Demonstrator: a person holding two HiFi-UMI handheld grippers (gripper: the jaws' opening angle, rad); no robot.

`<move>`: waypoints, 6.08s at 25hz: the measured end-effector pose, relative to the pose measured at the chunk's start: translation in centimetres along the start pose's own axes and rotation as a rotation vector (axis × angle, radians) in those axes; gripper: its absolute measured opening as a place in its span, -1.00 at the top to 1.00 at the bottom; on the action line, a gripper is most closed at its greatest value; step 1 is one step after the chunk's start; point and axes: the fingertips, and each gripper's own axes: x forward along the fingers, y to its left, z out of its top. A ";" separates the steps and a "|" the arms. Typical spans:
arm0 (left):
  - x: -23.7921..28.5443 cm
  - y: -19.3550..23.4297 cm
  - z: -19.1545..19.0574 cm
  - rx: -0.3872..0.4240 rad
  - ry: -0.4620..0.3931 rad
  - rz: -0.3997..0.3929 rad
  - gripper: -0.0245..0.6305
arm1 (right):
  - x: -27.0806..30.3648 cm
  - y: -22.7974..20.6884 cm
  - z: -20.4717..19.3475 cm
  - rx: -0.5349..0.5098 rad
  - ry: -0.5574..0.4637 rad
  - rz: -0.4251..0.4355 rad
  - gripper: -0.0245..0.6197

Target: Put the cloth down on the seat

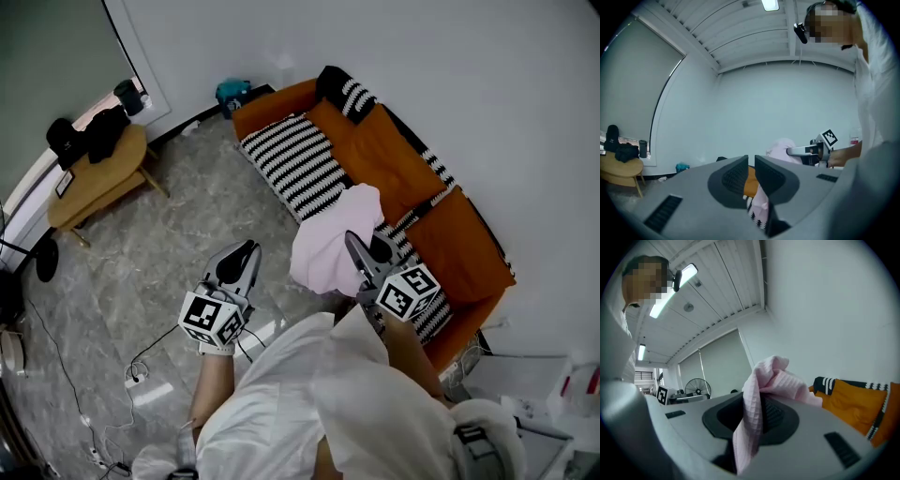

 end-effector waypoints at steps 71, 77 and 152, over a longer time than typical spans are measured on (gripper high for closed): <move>31.7 34.9 5.5 -0.014 0.046 -0.068 0.76 | 42.0 -26.0 6.5 0.028 0.164 -0.042 0.66; 33.4 40.1 5.4 -0.016 0.053 -0.065 0.76 | 49.5 -28.0 5.7 0.048 0.204 -0.029 0.66; 49.6 56.7 -3.5 -0.206 0.250 0.093 0.76 | 79.3 -50.1 -17.1 0.002 0.944 -0.034 0.63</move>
